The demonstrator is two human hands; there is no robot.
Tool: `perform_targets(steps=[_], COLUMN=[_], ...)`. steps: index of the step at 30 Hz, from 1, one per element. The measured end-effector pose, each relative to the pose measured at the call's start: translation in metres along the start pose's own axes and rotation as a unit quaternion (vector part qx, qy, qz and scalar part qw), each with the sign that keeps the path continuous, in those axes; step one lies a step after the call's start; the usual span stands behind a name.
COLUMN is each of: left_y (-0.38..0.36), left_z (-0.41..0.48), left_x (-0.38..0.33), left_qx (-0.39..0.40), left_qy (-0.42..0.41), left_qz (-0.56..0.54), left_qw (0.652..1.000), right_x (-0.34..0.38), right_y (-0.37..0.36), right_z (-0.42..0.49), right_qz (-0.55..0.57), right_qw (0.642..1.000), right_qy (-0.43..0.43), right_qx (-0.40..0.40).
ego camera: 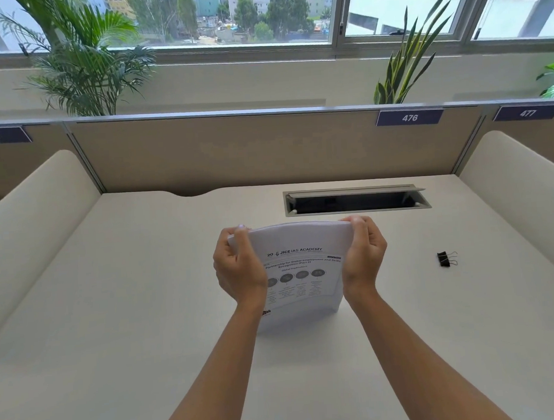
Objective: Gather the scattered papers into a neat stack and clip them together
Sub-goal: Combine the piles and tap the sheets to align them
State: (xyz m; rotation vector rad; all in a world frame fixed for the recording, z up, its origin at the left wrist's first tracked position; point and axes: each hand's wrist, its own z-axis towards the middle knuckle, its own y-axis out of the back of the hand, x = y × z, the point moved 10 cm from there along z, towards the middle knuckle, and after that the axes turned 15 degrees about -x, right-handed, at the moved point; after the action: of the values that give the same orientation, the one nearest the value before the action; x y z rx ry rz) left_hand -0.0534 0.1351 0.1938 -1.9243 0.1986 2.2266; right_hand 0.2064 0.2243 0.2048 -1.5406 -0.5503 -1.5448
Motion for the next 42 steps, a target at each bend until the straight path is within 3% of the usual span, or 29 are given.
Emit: perform_targets(steps=[5, 12, 20, 27, 42], left_y=[-0.003, -0.003, -0.020, -0.032, -0.029], left_z=[-0.005, -0.025, -0.026, -0.039, -0.042], left_x=[-0.006, 0.037, 0.037, 0.066, 0.071], left_qx=[0.028, 0.075, 0.128, 0.186, 0.192], left_qy=[-0.048, -0.028, -0.022, 0.020, 0.023], left_qz=[-0.047, -0.124, -0.148, -0.112, -0.095], left_qw=[0.997, 0.989, 0.980, 0.976, 0.976], right_x=[-0.003, -0.036, -0.041, -0.064, -0.072], right_y=[0.002, 0.013, 0.021, 0.028, 0.035], right_z=[-0.005, -0.023, -0.011, -0.016, -0.016], right_qz=[-0.006, -0.037, -0.069, -0.082, -0.103], right_qw=[0.999, 0.993, 0.994, 0.994, 0.991], right_qy=[0.039, 0.071, 0.070, 0.036, 0.038], right_qx=[0.026, 0.088, 0.051, 0.065, 0.073])
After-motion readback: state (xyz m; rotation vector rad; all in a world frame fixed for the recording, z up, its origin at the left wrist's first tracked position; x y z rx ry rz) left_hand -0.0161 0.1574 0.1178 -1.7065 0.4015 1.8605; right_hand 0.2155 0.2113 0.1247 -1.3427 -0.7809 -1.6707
